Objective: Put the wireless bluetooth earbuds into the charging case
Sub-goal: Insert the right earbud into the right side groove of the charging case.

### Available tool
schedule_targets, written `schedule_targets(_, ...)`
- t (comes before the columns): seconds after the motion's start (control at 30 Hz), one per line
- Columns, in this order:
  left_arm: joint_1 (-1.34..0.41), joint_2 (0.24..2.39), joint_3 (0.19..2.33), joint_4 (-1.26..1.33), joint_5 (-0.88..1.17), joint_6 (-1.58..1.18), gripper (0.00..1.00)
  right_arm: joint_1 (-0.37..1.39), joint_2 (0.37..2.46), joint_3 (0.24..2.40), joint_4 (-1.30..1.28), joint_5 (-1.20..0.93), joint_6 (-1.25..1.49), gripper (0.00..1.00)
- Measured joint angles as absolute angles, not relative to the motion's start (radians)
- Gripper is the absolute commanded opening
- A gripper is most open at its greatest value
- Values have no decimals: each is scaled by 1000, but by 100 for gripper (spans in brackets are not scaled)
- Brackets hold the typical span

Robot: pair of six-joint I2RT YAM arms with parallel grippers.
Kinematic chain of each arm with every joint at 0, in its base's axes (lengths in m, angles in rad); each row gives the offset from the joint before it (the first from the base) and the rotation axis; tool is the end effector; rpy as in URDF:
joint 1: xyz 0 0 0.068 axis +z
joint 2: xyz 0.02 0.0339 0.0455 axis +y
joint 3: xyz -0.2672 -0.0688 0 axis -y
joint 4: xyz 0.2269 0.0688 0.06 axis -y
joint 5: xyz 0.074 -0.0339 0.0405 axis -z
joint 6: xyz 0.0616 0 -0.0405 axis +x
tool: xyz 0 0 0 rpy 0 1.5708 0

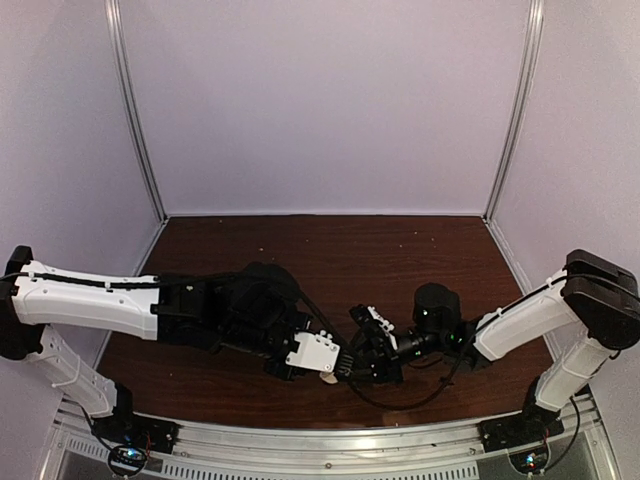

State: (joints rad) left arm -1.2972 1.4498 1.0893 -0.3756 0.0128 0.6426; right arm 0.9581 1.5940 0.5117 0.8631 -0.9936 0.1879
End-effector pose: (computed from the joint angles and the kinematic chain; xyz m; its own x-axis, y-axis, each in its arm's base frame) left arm 0.0862 -0.3100 0.2638 0.4333 0.6739 -0.5984 0.8815 -0.1784 0.4372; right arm 0.1249 0.2675 0.1850 -0.2941 -0.2411 -0.9249 -0.8773 -0.3159 0.3613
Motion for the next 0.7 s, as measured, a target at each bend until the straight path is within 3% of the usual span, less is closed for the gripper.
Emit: schedule_targets(0.7,-1371,1478,1108,-399,-110,700,7,961,1603,517,837,-1020,219,0)
